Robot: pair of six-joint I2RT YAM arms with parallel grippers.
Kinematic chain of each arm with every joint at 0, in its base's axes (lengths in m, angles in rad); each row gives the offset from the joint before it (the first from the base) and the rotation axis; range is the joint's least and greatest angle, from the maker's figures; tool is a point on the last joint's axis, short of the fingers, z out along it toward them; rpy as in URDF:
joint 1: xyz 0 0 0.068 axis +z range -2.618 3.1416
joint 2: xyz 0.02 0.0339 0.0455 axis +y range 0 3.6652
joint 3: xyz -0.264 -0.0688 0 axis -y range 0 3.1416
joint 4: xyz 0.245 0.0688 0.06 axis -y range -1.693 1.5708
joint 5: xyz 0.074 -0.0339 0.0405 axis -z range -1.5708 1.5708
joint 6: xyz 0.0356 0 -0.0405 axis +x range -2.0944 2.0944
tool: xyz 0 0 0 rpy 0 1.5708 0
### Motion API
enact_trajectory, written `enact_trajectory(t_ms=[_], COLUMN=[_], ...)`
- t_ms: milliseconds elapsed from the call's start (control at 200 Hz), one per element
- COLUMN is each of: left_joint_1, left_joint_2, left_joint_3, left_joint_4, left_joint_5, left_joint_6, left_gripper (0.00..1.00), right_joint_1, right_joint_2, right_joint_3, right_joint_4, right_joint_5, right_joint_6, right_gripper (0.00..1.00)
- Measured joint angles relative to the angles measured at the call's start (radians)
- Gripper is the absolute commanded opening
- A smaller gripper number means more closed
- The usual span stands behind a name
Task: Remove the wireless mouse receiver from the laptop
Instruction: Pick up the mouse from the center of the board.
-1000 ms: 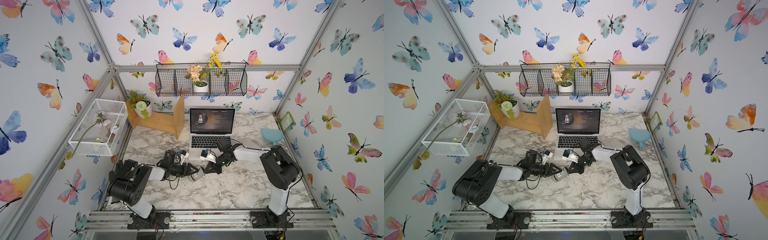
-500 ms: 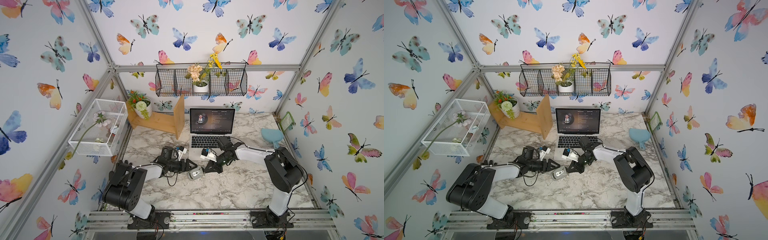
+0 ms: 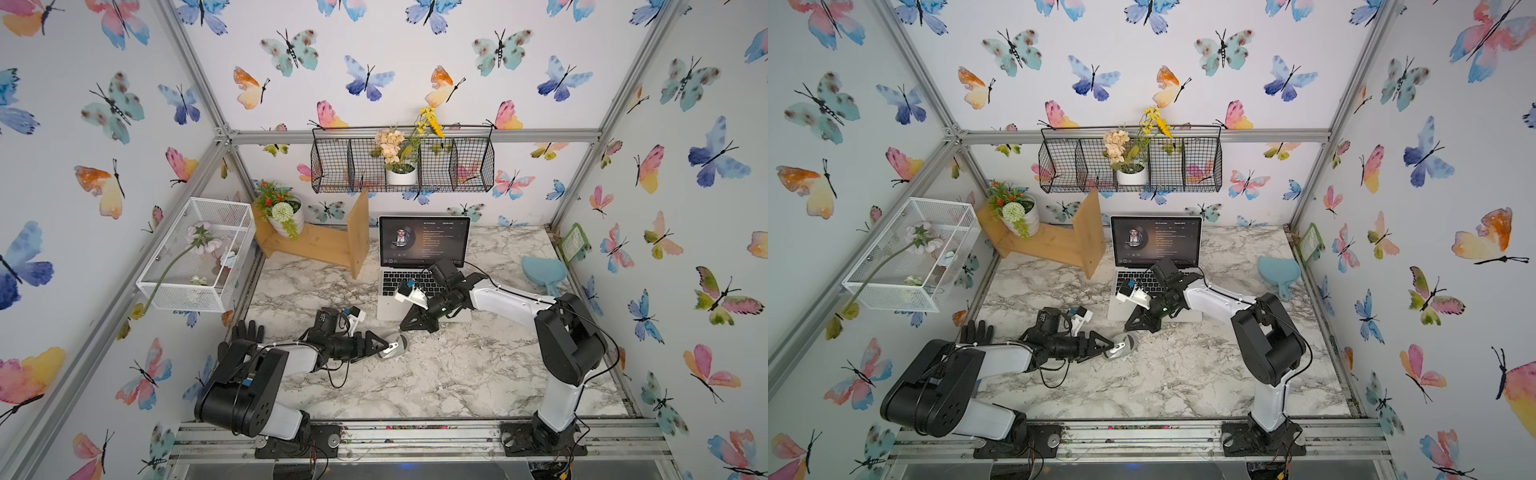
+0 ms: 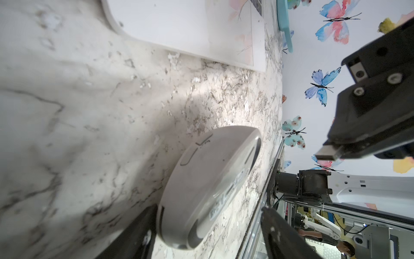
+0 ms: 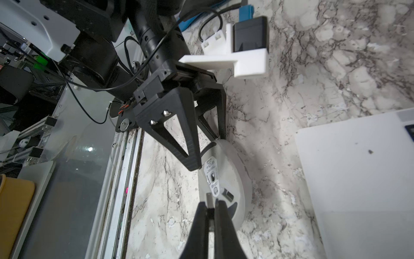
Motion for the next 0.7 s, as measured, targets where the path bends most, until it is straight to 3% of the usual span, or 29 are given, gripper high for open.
enact_trajectory(t_ms=[295, 701], left_joint_1=[0.000, 0.000], left_joint_2=[0.061, 0.052], left_joint_3=[-0.020, -0.064], left_joint_4=[0.137, 0.190], left_joint_5=[0.034, 0.036], left_joint_6=[-0.043, -0.074], left_gripper=[0.73, 0.68], right_joint_1=[0.000, -0.005], right_joint_2=[0.079, 0.122], right_joint_3=[0.000, -0.053], right_joint_4=[0.027, 0.090], right_joint_5=[0.003, 0.013], right_joint_6=[0.067, 0.117], right_gripper=[0.02, 0.02])
